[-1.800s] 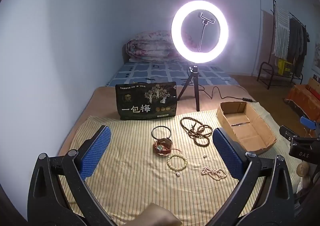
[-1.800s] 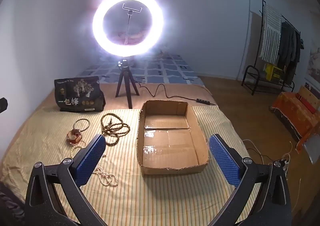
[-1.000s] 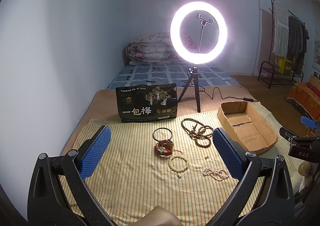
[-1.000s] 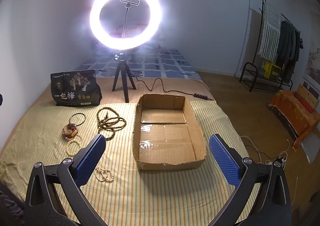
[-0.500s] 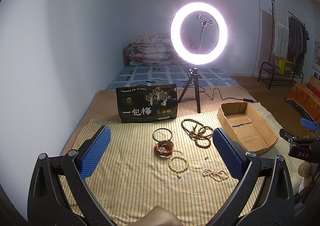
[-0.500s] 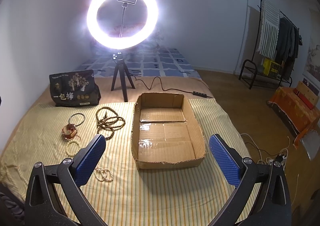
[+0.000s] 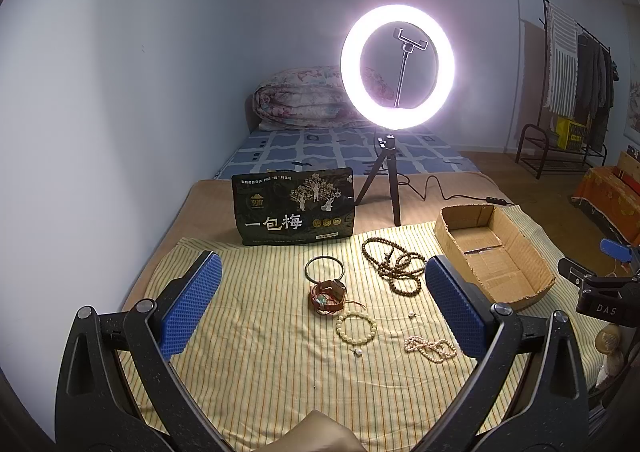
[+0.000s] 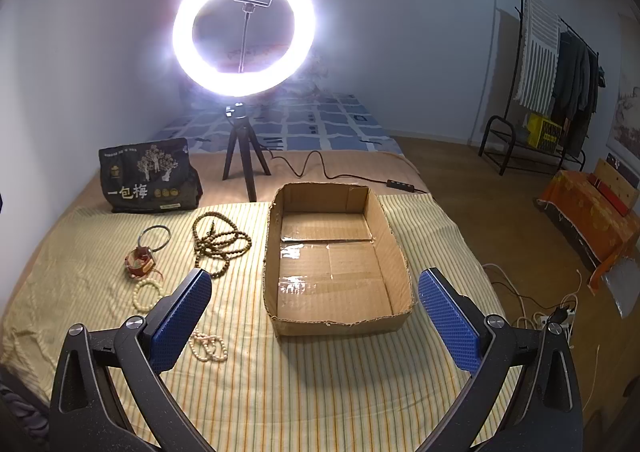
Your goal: Organize jewelry
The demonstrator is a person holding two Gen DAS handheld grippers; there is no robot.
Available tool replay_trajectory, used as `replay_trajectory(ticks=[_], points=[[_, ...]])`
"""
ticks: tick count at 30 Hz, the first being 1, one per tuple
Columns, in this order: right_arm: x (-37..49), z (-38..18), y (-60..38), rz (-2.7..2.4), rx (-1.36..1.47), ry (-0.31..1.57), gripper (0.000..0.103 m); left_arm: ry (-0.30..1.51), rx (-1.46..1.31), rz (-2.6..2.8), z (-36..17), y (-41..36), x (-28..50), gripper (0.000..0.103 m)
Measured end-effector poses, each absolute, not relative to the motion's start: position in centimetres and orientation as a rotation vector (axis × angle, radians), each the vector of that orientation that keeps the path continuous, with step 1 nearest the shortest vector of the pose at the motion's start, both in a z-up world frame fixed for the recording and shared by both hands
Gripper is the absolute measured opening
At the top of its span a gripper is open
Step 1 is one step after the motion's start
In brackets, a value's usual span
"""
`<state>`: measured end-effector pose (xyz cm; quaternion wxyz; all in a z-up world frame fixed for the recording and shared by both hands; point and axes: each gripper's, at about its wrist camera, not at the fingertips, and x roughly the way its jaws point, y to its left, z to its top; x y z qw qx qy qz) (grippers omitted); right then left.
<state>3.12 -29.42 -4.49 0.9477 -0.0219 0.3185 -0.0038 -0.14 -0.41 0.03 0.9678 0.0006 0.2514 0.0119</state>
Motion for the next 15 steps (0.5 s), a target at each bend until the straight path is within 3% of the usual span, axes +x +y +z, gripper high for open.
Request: replay_trajectory(ticks=[15], points=[[3.13, -4.51, -29.50, -0.006, -0.043, 0.650, 0.103, 0.509, 0.003, 0.023, -0.11, -0.46, -0.24, 0.103]])
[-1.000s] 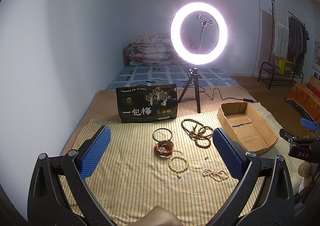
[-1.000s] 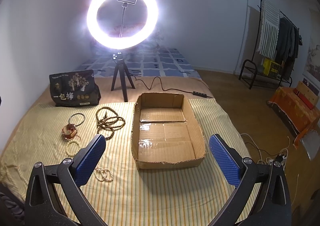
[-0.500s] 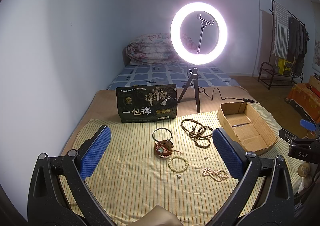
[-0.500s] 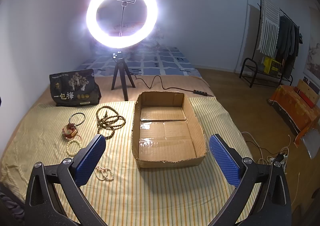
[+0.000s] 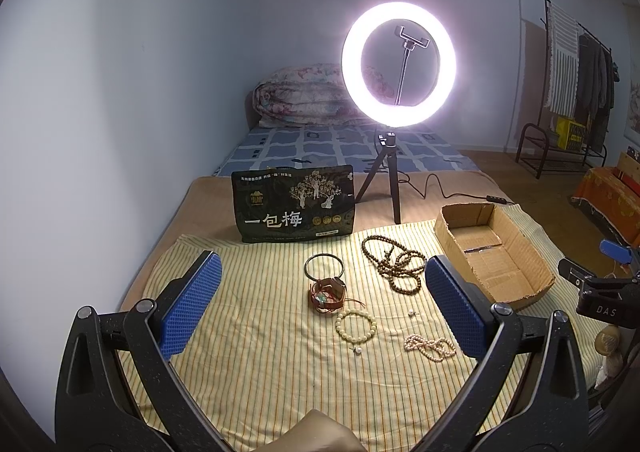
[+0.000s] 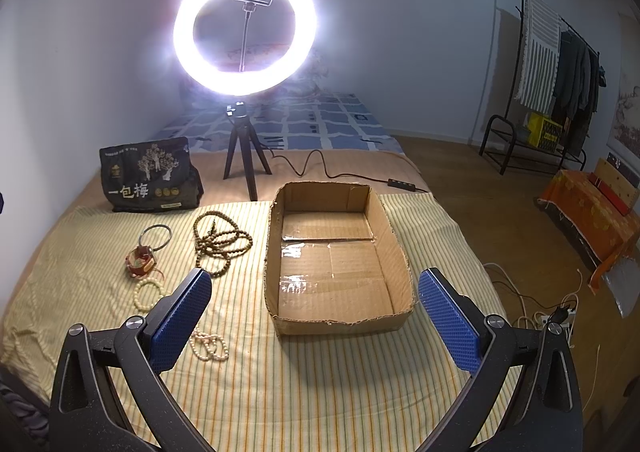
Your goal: Organize jewelry
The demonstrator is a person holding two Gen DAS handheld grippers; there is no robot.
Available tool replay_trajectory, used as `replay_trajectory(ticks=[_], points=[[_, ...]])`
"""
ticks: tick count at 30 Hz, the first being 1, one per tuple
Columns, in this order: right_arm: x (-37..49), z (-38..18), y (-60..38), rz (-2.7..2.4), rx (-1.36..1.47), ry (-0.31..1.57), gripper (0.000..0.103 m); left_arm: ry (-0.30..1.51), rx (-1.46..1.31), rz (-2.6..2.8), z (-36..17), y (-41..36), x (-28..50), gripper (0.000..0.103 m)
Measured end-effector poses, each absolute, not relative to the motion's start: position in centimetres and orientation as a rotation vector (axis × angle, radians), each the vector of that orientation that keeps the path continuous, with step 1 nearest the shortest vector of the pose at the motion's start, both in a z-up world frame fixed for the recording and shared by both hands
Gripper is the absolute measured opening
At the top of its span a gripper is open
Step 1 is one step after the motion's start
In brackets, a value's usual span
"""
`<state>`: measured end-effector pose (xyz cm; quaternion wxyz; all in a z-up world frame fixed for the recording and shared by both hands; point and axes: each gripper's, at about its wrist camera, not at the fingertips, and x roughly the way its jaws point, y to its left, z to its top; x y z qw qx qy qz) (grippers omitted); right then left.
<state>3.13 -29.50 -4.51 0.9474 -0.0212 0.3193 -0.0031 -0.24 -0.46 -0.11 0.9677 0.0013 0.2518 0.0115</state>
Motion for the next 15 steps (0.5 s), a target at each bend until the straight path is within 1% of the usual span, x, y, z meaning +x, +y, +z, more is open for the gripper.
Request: replay_trajectory(ticks=[15], points=[[3.06, -4.91, -29.25, 0.009, -0.043, 0.664, 0.103, 0.533, -0.003, 0.020, -0.78, -0.77, 0.08, 0.103]])
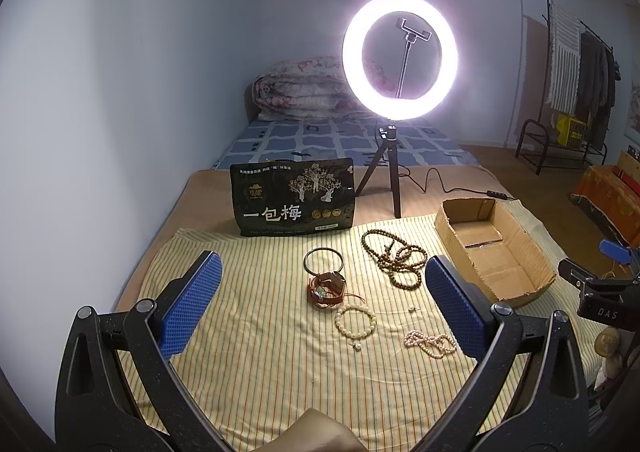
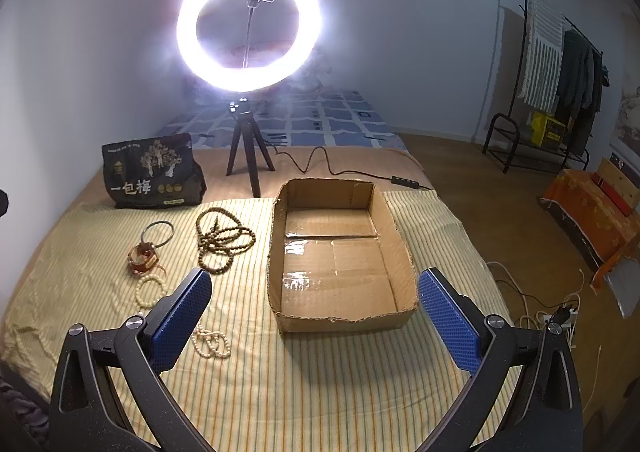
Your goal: Organize jewelry
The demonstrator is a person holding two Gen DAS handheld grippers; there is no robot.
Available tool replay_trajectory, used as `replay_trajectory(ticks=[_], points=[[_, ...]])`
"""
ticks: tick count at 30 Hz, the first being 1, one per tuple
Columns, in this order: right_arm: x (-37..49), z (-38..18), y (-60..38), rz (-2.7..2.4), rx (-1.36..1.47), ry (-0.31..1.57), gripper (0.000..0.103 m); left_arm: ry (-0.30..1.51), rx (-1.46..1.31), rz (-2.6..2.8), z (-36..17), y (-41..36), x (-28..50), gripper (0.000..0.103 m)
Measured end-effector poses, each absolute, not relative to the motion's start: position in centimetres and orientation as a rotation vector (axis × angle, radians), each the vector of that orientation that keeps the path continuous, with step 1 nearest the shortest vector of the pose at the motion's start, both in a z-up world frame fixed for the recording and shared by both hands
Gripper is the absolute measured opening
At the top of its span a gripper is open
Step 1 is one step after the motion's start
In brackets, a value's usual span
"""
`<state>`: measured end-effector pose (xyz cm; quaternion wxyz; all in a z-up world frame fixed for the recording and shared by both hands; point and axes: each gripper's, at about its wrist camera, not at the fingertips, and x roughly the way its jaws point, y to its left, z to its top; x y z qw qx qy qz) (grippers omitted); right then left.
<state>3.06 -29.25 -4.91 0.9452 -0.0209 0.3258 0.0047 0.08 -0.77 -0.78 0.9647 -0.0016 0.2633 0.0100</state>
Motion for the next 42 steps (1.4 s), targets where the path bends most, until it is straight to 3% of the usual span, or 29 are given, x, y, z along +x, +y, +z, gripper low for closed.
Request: replay_trajectory(ticks=[19, 30, 36, 42], points=[[4.3, -6.6, -27.8, 0.191, -0.089, 0.722, 0.103, 0.642, -0.014, 0.058, -3.2, 0.5, 3.5, 0.103], [5.5, -9.7, -24.7, 0.370, -0.158, 0.865, 0.103, 0.862, -0.066, -0.011, -7.7, 1.7, 7.5, 0.103], [5.7, -11.5, -22.8, 0.436, -0.237, 0.893, 0.097, 0.993, -0.054, -0.077, -10.8, 1.1, 9.8, 0.077], [6.7, -13.9, -21.1, 0.512, -0.271, 0.960, 0.084, 1.106, -0.107, -0.143, -13.6, 0.9, 12.2, 0.065]])
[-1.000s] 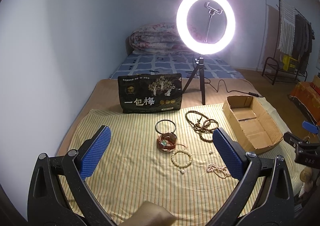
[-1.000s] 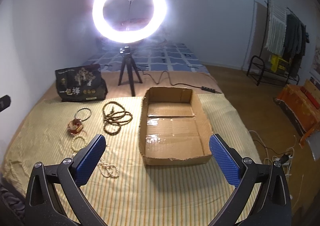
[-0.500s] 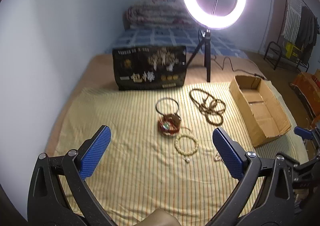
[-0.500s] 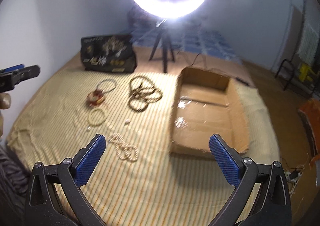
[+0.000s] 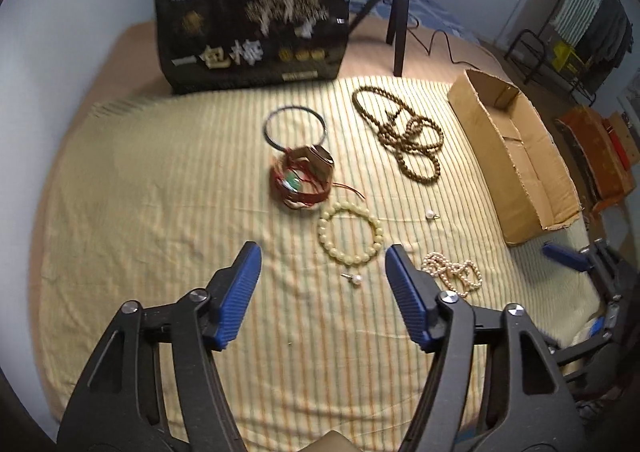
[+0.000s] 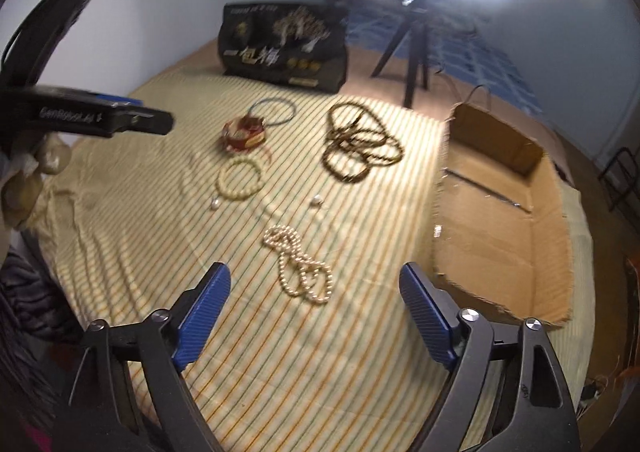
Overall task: Organize jewelry
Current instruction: 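Move left tool to the cream bead bracelet while right tool moves to the pearl necklace, then close left tool on the bead bracelet while right tool closes on the pearl necklace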
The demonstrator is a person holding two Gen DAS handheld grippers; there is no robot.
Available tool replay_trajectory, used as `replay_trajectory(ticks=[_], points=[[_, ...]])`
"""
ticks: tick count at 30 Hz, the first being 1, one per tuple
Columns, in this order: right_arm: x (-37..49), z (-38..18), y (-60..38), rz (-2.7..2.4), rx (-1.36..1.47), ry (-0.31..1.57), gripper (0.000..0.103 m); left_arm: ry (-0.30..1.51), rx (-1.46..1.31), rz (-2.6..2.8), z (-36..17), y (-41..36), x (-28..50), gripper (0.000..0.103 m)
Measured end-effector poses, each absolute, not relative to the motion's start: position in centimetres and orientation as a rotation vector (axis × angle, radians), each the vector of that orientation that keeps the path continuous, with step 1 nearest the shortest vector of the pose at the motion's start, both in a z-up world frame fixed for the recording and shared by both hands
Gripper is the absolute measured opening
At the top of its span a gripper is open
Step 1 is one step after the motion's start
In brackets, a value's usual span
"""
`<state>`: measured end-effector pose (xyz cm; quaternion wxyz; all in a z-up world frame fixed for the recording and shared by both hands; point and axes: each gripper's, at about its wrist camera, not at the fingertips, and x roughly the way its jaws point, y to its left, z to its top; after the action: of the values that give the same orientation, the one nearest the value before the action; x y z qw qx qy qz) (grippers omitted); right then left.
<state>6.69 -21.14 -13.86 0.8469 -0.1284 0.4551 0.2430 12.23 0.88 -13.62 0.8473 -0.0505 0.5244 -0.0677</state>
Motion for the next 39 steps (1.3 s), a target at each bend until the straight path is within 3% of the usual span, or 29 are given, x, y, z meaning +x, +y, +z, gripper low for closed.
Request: replay_trajectory(ticks=[7, 11, 25, 31, 36, 39], points=[[8.8, -16.9, -18.9, 0.571, -0.325, 1.043, 0.074, 1.168, -0.107, -0.174, -16.1, 0.3, 14.8, 0.057], [9.8, -18.3, -18.1, 0.591, -0.346, 1.086, 0.063, 1.208, -0.114, -0.182, -17.7, 0.2, 15.9, 0.054], [11.9, -20.9, -17.2, 0.579, -0.397, 1.118, 0.063, 1.266, -0.097, -0.191, -21.6, -0.2, 18.5, 0.042], [12.8, -21.3, -16.7, 0.581, -0.409, 1.119, 0.062, 1.264, -0.088, -0.189, -22.3, -0.2, 19.1, 0.032], [12.6, -21.2, -16.6, 0.619, -0.384, 1.135, 0.044, 1.259, -0.103, -0.181, -22.6, 0.2, 19.6, 0.013], [12.4, -21.1, -16.4, 0.632, -0.380, 1.141, 0.027, 1.259, -0.126, -0.182, -22.6, 0.8, 19.7, 0.007]])
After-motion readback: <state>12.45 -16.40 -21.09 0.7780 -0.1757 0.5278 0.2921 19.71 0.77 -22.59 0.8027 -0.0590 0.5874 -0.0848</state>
